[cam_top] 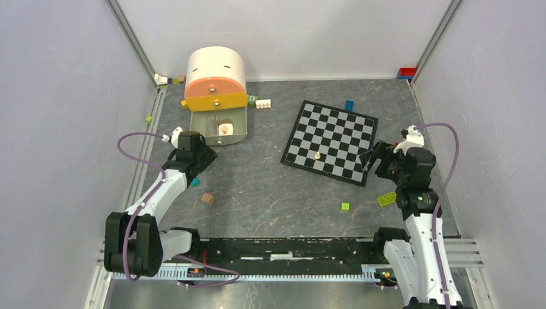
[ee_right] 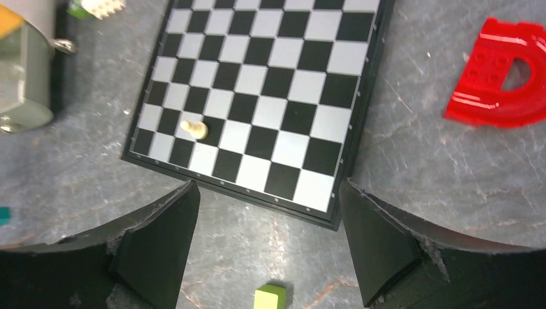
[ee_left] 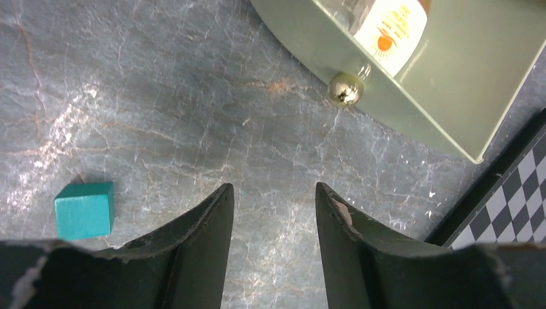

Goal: Organize the makeup
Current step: Close the drawer in the storage box.

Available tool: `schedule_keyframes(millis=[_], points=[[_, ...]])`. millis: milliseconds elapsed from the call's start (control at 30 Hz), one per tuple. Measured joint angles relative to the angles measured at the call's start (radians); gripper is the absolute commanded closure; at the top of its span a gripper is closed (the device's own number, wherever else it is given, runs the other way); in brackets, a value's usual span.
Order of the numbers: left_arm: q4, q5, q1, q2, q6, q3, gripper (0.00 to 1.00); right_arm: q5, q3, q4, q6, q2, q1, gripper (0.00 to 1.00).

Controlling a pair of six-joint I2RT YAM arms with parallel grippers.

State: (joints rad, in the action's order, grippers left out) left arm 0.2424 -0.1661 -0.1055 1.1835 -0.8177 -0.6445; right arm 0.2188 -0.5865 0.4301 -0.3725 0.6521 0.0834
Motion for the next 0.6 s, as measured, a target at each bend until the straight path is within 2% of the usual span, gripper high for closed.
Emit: schedule_keyframes(millis=[200, 433, 600], points=[[-0.082, -0.015, 0.006, 0.063, 0.000, 0.002, 0.46, 0.033, -0.075, 0.011, -0.017, -0.031, 0.000, 0.14], [-0.146, -0.016, 0.006, 0.123, 0.000, 0.002, 0.46, 0.066, -0.245, 0.077, -0.005, -0.024, 0.000, 0.13], [-0.177, -0.020, 0.006, 0.148, 0.000, 0.002, 0.45, 0.068, -0.270, 0.103, -0.012, -0.043, 0.000, 0.14]])
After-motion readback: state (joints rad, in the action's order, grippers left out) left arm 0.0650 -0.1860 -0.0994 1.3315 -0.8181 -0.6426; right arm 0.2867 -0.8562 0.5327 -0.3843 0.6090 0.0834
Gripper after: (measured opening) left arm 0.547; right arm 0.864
